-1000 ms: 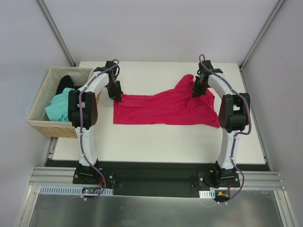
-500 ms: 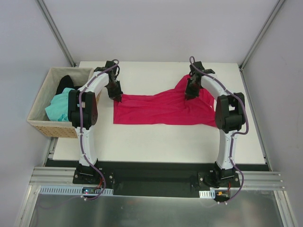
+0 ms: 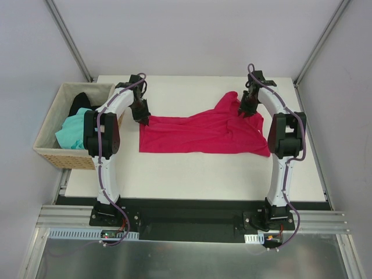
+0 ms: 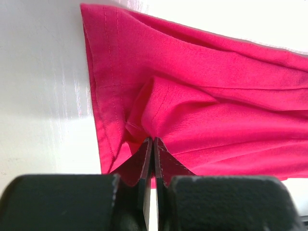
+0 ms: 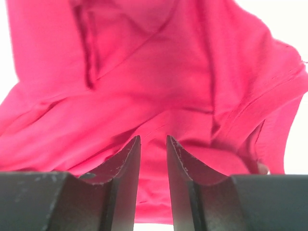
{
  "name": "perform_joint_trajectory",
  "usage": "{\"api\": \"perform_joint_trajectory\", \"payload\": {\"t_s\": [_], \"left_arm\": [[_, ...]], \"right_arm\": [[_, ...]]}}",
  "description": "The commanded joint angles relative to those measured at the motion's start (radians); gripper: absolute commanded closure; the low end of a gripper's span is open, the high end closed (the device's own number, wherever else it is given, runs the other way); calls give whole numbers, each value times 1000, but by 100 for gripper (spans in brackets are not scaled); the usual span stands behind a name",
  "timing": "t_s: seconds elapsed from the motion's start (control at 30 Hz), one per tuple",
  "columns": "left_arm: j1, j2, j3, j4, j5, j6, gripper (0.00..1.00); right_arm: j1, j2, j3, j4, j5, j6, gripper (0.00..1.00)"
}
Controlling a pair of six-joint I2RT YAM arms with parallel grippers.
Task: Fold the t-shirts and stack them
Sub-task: Fold the flattened tshirt in 1/3 of the way
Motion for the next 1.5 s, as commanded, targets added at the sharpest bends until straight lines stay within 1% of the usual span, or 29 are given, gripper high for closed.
{"api": "perform_joint_trajectory", "payload": {"t_s": [0.0, 0.17, 0.43, 0.63, 0.77, 1.03, 1.27, 1.47], "left_arm": [[-5, -50, 5, -33, -19, 2, 100], [-5, -42, 17, -40, -21, 3, 100], [-4, -19, 52, -59, -26, 5, 100], [-5, 10, 98, -71, -15, 5, 100], [-4, 24, 123, -79, -9, 5, 100], [-5, 31, 120, -79, -10, 5, 100], [-4, 34, 126, -79, -9, 8, 100], [-4, 38, 137, -79, -6, 6, 100]], "right_arm": [[-15, 39, 61, -34, 0, -20, 69], [-20, 96, 134, -49, -11, -24, 70], [-63, 119, 164, -57, -11, -27, 71], [-78, 108, 147, -55, -14, -26, 71], [-77, 90, 100, -37, -26, -18, 71], [-72, 68, 37, -18, -33, -9, 72], [-64, 53, 23, -15, -31, -11, 72], [-64, 53, 61, -34, -26, -12, 72]]}}
